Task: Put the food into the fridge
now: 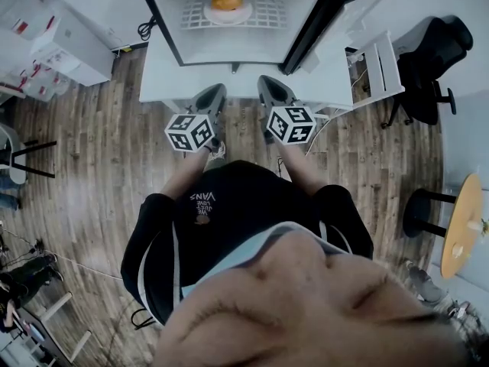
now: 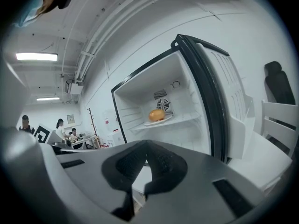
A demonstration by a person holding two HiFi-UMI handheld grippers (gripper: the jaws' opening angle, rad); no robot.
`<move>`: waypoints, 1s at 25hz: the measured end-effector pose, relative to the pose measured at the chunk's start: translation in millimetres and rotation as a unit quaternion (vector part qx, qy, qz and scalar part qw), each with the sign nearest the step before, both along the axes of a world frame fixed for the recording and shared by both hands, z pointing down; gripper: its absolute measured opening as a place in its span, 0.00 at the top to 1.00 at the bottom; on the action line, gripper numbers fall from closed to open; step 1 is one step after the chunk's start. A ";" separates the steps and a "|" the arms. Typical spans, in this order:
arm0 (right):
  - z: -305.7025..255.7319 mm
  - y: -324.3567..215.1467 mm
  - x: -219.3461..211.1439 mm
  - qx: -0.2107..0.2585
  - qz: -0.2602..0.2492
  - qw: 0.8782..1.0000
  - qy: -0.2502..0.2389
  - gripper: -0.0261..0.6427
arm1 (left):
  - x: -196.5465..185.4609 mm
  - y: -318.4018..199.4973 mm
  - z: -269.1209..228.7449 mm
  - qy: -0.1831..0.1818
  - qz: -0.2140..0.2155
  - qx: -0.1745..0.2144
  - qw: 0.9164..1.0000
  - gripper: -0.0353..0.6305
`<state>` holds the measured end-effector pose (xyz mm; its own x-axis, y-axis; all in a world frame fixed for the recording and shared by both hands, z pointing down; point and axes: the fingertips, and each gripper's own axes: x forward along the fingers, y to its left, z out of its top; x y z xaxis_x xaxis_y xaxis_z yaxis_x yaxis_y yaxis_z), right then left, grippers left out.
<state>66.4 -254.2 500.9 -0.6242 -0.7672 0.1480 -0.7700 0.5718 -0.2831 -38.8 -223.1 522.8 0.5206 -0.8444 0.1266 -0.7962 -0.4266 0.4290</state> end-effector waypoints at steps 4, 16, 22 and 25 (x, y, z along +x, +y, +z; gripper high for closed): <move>-0.3 -0.4 1.3 0.001 -0.001 1.000 0.002 0.94 | 2.9 2.0 0.4 -0.003 0.001 -0.001 1.000 0.91; 1.4 -2.8 1.8 -0.001 -0.002 1.000 0.010 0.94 | 4.8 2.8 1.6 -0.003 -0.001 -0.004 1.000 0.91; 3.1 -4.8 3.1 -0.005 0.001 1.000 0.009 0.94 | 3.6 1.8 3.2 -0.002 -0.003 -0.006 1.000 0.91; 3.7 -5.9 3.2 -0.006 0.001 1.000 0.010 0.94 | 3.1 -0.1 2.5 -0.002 -0.004 -0.005 1.000 0.91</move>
